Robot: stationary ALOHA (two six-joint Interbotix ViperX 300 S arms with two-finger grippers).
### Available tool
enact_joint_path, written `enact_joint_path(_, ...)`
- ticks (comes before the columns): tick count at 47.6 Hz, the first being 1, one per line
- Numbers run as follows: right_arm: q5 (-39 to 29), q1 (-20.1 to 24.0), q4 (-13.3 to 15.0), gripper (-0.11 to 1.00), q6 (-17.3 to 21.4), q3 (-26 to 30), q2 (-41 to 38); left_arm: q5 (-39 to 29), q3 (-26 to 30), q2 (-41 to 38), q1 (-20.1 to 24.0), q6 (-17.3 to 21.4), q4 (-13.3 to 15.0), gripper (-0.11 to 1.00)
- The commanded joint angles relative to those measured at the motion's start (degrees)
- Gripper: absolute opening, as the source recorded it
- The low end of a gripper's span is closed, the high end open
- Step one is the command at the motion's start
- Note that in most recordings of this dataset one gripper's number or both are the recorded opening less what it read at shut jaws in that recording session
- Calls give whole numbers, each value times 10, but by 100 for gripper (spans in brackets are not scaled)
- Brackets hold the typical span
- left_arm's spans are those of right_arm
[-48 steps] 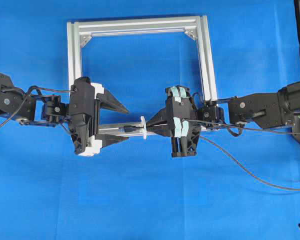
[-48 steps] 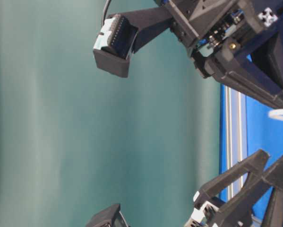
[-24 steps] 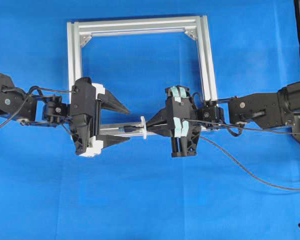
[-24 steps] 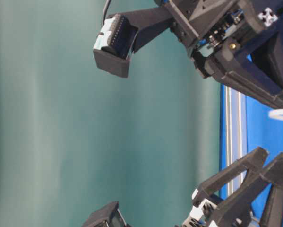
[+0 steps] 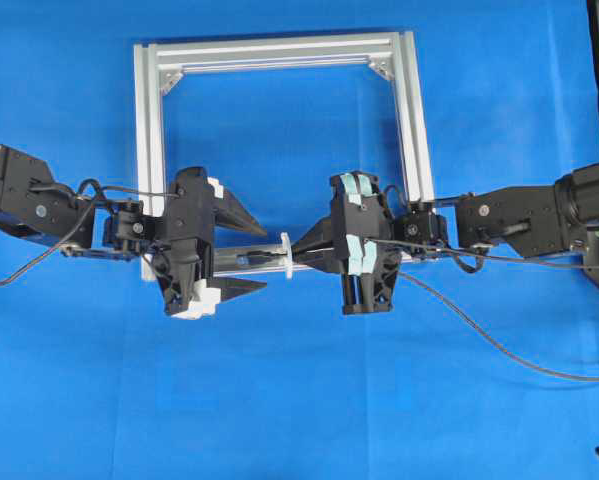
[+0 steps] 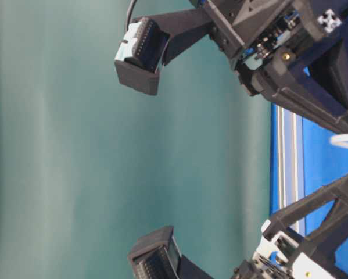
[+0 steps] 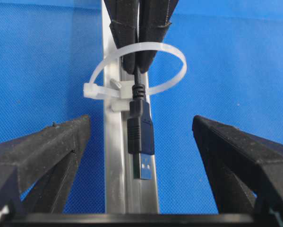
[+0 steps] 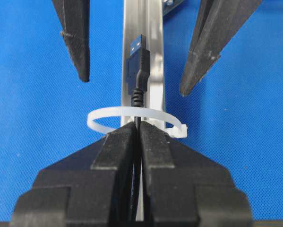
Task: Insert the wire through the string loop located in the center.
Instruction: 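Open the left gripper and close it on the USB plug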
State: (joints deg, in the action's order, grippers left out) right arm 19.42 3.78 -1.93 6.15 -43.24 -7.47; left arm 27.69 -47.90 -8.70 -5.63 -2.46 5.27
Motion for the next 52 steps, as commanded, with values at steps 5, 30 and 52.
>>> enact_joint_path(5,4,-1,1,-2,-1,11,9,2,11,7,-1,0,-2,86)
enact_joint_path(30,4,-1,1,-2,-1,11,9,12,11,8,0,1,-2,9)
enact_joint_path(52,2,1,5,-2,-2,11,9,11,11,8,2,1,-2,9)
